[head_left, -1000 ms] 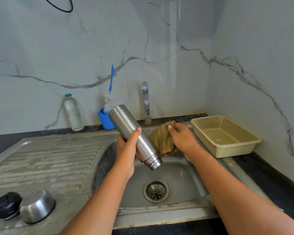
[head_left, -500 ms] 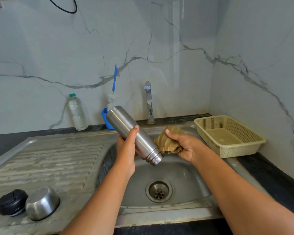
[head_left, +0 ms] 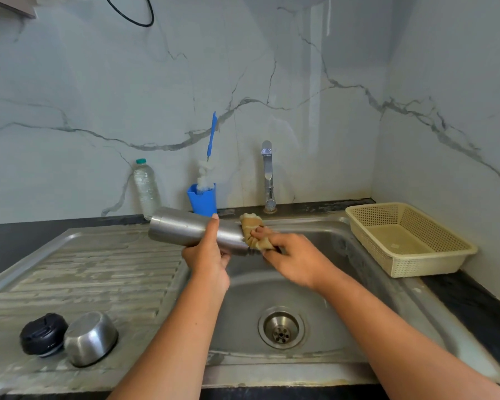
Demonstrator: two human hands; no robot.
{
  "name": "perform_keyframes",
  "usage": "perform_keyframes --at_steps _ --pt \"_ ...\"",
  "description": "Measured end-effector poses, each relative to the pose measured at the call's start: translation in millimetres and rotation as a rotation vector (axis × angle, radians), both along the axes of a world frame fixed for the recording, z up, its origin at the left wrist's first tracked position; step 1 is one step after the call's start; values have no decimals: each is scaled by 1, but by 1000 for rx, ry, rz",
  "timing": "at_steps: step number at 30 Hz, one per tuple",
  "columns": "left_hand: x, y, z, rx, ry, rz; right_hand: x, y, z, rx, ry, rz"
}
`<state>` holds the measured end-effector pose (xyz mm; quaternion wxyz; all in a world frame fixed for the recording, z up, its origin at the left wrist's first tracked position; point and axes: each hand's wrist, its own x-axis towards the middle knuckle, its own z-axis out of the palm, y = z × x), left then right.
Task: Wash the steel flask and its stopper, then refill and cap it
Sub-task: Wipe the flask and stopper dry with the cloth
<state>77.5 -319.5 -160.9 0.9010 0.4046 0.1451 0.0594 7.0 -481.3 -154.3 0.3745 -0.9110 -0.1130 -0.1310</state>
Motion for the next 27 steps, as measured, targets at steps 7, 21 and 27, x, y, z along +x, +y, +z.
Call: perform_keyframes --at_steps 7,21,27 --pt "1 1 2 -87 15 -8 -3 6 2 -169 -99 -16" --pt "-6 -6 2 -51 -97 -148 6 -1 -8 -71 -165 -165" --pt "-6 -3 4 -29 -180 -219 3 -7 -6 275 77 -54"
